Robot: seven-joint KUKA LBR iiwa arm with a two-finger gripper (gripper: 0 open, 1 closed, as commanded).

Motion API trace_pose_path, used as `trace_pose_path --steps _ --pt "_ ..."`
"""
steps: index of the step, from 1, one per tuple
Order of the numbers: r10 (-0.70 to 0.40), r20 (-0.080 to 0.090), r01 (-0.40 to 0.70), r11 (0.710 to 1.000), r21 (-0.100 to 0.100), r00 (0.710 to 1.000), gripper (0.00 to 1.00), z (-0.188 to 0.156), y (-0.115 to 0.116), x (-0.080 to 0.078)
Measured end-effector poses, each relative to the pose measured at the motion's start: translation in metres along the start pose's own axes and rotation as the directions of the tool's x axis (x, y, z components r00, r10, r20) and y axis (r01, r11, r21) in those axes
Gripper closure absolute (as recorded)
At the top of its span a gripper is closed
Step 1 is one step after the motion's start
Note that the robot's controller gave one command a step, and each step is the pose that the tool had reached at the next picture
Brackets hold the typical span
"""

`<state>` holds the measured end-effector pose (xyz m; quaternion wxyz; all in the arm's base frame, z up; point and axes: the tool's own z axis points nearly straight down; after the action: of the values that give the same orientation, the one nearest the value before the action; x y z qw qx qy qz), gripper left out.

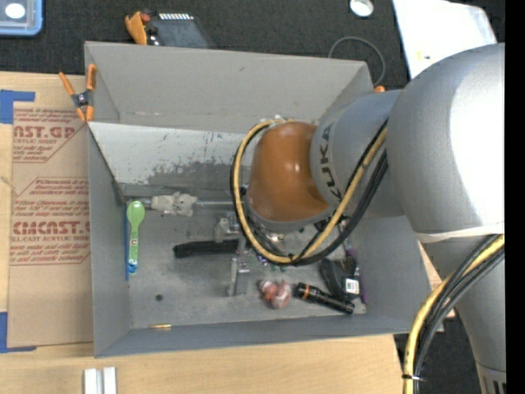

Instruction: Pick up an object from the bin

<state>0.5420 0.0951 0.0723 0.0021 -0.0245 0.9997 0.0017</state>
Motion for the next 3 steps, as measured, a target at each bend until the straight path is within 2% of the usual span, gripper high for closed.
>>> trace_pose_path --steps 1,3 --pt "-0.043 0.004 0.043 0.999 -0.002 0.999 1.0 0.0016 0.0492 -0.022" --pt "-0.054 0.003 0.054 0.999 -0.002 0.999 1.0 0.0017 0.0503 -0.0229"
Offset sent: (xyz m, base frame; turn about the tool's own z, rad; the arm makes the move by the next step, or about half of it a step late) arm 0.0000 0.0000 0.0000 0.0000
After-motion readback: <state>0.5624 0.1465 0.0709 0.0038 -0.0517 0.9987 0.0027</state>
